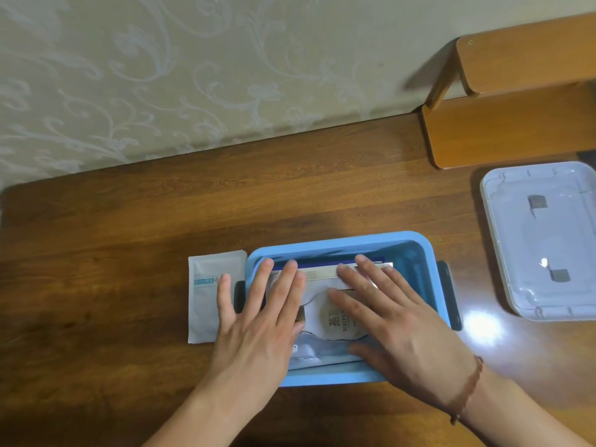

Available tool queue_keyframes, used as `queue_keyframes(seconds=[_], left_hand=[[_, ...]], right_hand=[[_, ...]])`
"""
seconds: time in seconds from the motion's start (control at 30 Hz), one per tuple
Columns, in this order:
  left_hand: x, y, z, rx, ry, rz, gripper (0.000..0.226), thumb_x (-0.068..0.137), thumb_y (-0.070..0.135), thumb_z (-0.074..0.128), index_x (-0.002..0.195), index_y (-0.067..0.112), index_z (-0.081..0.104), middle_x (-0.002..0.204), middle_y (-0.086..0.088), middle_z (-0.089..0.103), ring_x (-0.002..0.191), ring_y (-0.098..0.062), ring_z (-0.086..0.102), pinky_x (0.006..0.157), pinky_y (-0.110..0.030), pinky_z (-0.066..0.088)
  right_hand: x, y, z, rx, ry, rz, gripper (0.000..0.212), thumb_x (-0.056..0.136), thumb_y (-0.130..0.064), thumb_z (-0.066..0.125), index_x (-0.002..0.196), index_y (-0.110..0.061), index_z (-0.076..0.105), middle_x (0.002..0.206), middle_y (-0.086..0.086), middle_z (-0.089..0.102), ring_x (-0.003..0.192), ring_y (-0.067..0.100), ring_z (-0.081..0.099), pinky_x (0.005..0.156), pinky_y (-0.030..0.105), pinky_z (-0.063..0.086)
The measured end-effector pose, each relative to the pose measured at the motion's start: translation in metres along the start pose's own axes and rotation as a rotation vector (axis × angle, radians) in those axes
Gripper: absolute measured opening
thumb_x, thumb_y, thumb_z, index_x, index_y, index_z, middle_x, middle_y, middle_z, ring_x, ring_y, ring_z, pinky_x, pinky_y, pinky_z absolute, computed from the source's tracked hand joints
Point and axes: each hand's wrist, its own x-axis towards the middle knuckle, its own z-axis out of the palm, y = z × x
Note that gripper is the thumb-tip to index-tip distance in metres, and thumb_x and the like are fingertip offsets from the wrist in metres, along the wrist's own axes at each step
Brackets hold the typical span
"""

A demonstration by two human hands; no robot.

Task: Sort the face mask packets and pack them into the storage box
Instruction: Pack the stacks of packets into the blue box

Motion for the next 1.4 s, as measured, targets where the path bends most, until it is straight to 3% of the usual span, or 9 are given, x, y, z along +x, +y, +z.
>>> queue_keyframes(seconds=[0.23,0.27,0.33,0.4,0.9,0.97,1.03,1.1,1.4], left_hand=[[-0.001,-0.017,-0.014,0.064,-0.232,0.073,0.088,0.087,0.071,0.034,0.151,0.011,0.032,0.158,-0.009,0.033,0.149,-0.037,0.019,0.110,-0.070,-0.003],[0.002,-0.016,-0.020,0.073,-0.270,0.067,0.095,0.084,0.076,0.040,0.154,0.013,0.027,0.161,-0.008,0.025,0.150,-0.036,0.009,0.109,-0.069,-0.012],[0.009,-0.012,-0.028,0.102,-0.257,0.031,0.105,0.084,0.078,0.039,0.154,0.021,-0.013,0.161,-0.002,-0.021,0.145,-0.030,-0.031,0.094,-0.064,-0.037],[0.010,-0.006,-0.026,0.166,-0.321,-0.005,0.104,0.087,0.078,0.028,0.143,0.021,-0.038,0.150,0.000,-0.044,0.131,-0.028,-0.051,0.080,-0.061,-0.044],[0.011,-0.002,-0.023,0.210,-0.303,-0.047,0.104,0.089,0.075,0.029,0.137,0.014,-0.039,0.154,-0.007,-0.038,0.129,-0.029,-0.050,0.087,-0.063,-0.037],[0.008,-0.008,-0.022,0.133,-0.217,-0.033,0.100,0.089,0.075,0.029,0.147,0.016,-0.027,0.156,-0.007,-0.030,0.138,-0.028,-0.041,0.093,-0.064,-0.036],[0.004,-0.013,-0.026,0.041,-0.188,-0.032,0.093,0.085,0.074,0.025,0.155,0.013,0.019,0.162,-0.012,0.018,0.152,-0.031,-0.003,0.106,-0.066,-0.018],[0.002,-0.016,-0.020,-0.016,-0.182,-0.029,0.092,0.083,0.071,0.022,0.145,0.008,0.046,0.145,-0.012,0.052,0.146,-0.032,0.026,0.111,-0.067,-0.002],[0.009,-0.015,0.001,-0.032,0.047,-0.075,0.058,0.100,0.054,0.030,0.144,0.018,0.045,0.139,0.000,0.057,0.148,-0.032,0.023,0.110,-0.069,0.000]], right_hand=[[0.007,0.008,0.004,-0.079,-0.063,-0.060,0.069,0.085,-0.059,0.043,0.145,-0.025,0.041,0.157,0.005,0.033,0.145,0.030,0.027,0.111,0.045,0.021],[0.008,0.009,0.005,-0.084,-0.071,-0.069,0.070,0.086,-0.060,0.041,0.147,-0.025,0.039,0.157,0.004,0.031,0.145,0.029,0.026,0.112,0.045,0.021],[0.008,0.011,0.007,-0.093,-0.083,-0.089,0.072,0.087,-0.062,0.040,0.148,-0.025,0.036,0.158,0.004,0.029,0.146,0.029,0.025,0.112,0.045,0.021],[0.009,0.014,0.008,-0.098,-0.098,-0.101,0.074,0.088,-0.064,0.039,0.150,-0.024,0.034,0.159,0.004,0.027,0.146,0.029,0.024,0.111,0.045,0.021],[0.016,0.010,0.003,-0.142,-0.137,-0.117,0.087,0.078,-0.071,0.052,0.148,-0.022,0.035,0.155,0.007,0.036,0.141,0.031,0.036,0.114,0.049,0.027],[0.015,0.010,0.000,-0.117,-0.155,-0.101,0.089,0.075,-0.071,0.057,0.148,-0.026,0.034,0.155,0.004,0.035,0.142,0.030,0.034,0.113,0.054,0.032],[0.014,0.012,-0.002,-0.056,-0.174,-0.075,0.089,0.075,-0.070,0.056,0.150,-0.031,0.027,0.158,-0.001,0.028,0.146,0.027,0.026,0.112,0.059,0.030],[0.013,0.012,-0.003,0.001,-0.187,-0.049,0.089,0.076,-0.070,0.054,0.151,-0.035,0.022,0.159,-0.006,0.022,0.148,0.024,0.018,0.112,0.061,0.026],[0.012,0.008,-0.004,0.220,-0.209,0.036,0.090,0.076,-0.068,0.054,0.150,-0.046,0.009,0.162,-0.010,-0.008,0.148,0.013,-0.014,0.118,0.051,0.022]])
